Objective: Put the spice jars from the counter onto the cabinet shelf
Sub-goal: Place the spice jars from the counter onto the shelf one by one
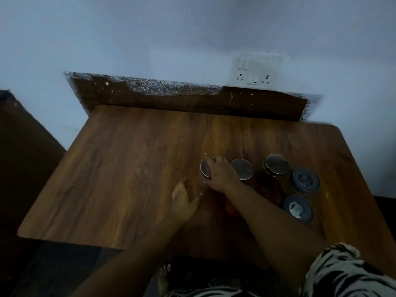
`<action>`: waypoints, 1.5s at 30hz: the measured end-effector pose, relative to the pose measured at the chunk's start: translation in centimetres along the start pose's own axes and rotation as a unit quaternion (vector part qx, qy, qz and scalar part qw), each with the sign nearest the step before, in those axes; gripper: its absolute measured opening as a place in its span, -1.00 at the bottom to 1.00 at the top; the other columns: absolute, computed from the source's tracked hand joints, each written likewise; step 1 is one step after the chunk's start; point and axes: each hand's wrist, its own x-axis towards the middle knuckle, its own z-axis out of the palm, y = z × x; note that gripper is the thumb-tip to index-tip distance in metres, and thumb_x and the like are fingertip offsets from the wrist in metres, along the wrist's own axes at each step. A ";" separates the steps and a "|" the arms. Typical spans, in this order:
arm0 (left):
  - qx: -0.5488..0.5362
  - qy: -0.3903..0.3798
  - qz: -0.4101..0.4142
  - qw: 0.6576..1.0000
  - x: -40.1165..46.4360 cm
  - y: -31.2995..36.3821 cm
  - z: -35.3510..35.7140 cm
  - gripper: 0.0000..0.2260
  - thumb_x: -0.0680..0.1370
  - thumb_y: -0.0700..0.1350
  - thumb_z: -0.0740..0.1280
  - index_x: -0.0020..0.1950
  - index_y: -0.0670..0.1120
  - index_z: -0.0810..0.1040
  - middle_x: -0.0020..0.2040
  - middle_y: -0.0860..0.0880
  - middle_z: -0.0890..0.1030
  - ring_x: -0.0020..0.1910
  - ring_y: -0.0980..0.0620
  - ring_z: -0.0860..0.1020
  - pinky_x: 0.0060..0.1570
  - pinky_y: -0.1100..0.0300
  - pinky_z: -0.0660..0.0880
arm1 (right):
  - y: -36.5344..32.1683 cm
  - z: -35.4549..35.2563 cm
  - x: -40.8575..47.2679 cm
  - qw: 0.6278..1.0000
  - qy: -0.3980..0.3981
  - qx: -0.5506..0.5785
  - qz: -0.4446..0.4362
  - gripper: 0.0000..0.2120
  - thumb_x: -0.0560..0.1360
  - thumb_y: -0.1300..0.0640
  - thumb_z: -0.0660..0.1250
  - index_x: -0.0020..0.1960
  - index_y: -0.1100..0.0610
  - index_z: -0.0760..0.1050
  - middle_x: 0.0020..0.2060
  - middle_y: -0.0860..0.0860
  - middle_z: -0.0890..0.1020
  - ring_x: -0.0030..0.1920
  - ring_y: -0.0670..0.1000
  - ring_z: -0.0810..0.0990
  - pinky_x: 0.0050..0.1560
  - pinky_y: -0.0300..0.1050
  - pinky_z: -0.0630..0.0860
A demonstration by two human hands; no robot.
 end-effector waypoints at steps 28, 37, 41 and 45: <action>-0.549 -0.215 -0.001 0.807 2.0 11.0 -7.5 -0.34 0.39 0.08 0.47 0.43 -0.06 0.36 0.30 -0.25 0.50 0.17 -0.18 0.59 0.11 -0.04 0.58 | -0.7 -12.1 0.0 0.716 -0.027 0.695 0.056 -0.56 0.54 -0.08 0.31 0.36 0.05 0.37 0.18 0.13 0.57 0.17 0.16 0.59 0.15 0.10 0.56; -0.336 -0.098 0.163 0.922 2.1 12.8 -7.3 -0.21 0.35 -0.18 0.55 0.46 0.16 0.24 0.24 -0.09 0.50 0.19 -0.03 0.55 0.15 0.00 0.57 | -0.1 -13.0 0.8 0.685 -0.005 0.728 -0.006 -0.44 0.45 -0.11 0.40 0.37 0.09 0.41 0.25 0.17 0.58 0.23 0.19 0.58 0.22 0.23 0.51; -0.303 -0.026 0.224 0.926 2.1 13.6 -7.2 -0.18 0.32 -0.25 0.59 0.44 0.12 0.26 0.25 0.00 0.50 0.17 0.07 0.57 0.06 0.10 0.60 | -0.4 -13.5 0.6 0.643 -0.031 0.765 -0.032 -0.49 0.51 -0.06 0.33 0.41 0.09 0.39 0.28 0.16 0.55 0.27 0.20 0.53 0.24 0.23 0.48; -0.248 0.052 0.258 0.932 2.2 14.2 -7.1 -0.11 0.21 -0.05 0.64 0.43 0.16 0.28 0.31 -0.01 0.45 0.12 0.11 0.56 -0.07 0.22 0.59 | -0.7 -14.3 0.4 0.630 -0.019 0.775 -0.041 -0.58 0.57 -0.01 0.28 0.40 0.08 0.41 0.22 0.13 0.58 0.25 0.15 0.55 0.20 0.15 0.52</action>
